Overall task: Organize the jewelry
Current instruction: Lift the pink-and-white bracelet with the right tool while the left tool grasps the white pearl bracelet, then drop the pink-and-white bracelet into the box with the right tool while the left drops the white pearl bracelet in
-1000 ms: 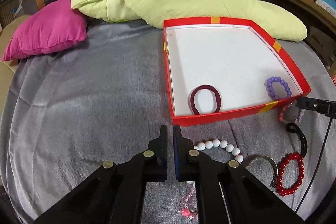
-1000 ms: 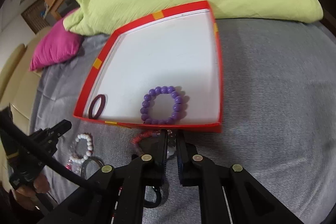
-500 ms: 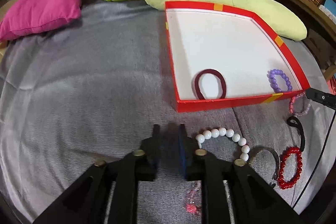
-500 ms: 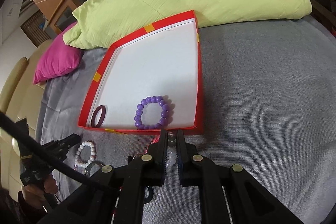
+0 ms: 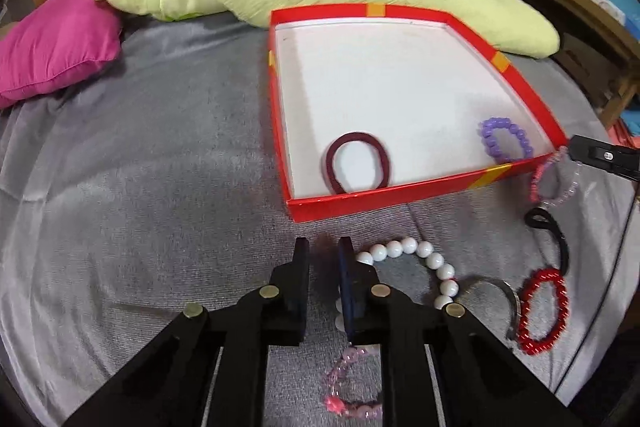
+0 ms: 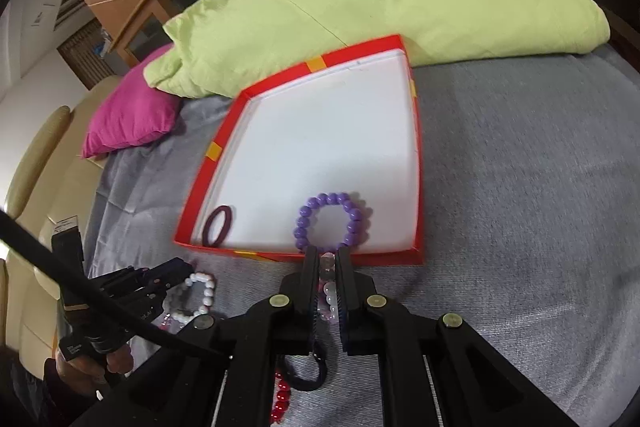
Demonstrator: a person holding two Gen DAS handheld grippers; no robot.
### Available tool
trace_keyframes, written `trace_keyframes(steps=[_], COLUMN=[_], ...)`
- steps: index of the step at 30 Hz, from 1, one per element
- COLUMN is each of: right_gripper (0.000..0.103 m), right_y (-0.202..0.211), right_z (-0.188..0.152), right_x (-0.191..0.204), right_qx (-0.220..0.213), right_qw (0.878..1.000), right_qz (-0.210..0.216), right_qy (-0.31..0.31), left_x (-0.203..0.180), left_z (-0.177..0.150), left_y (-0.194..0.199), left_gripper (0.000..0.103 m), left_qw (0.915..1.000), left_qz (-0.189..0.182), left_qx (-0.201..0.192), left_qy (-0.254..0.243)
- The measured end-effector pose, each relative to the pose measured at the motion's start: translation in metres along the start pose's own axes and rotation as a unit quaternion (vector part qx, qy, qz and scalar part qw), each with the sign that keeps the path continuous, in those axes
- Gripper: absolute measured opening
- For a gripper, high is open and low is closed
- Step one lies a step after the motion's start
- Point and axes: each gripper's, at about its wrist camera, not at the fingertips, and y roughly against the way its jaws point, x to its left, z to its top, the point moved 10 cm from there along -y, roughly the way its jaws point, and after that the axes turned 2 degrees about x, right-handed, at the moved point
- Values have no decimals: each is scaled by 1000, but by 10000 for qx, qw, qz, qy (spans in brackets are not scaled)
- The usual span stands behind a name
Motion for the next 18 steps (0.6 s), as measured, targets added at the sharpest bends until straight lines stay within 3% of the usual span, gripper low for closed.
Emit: trace_keyframes(steps=[2,5,6,8,11,13,14,15,18], right_gripper=[9,9,9,9,9,9,9,9,9], right_y=[-1,-4,-6,-8,-7,-7,-6,-6,-2], right_z=[-1,-3,-3,-4,-5,-4,-4,-3,-1], right_x=[1,3,4,8,12,13,14,15,22], right_qx=[9,62,76,90,69,44,33,20,-76], right_qw=[10000,10000,10000,9999,9999,9999,9999,9999,9997], right_qz=[-13,-17,-17,-6,17,43,71,104,201], right_qy=[2,-3,12,52,104,108,100,92,120], left_x=[0,-6,-8,-15,-17,-14,-12,-10,-10], left_z=[-1,-4,-6,-11,-8,-7,-6,-5,-1], left_y=[5,5,3,-6,-9,-10,-9,-8,-4], left_gripper=[18,40,43,43,43,36,16,10,10], left_qw=[10000,9997,9997,9991,9989,9993,9995,9996,9994], left_qz=[-76,-161,-160,-221,-171,-163,-146,-147,-333], left_qx=[-46,-44,-4,186,111,91,67,52,0], left_qy=[-44,-151,-187,-308,-428,-327,-283,-248,-125])
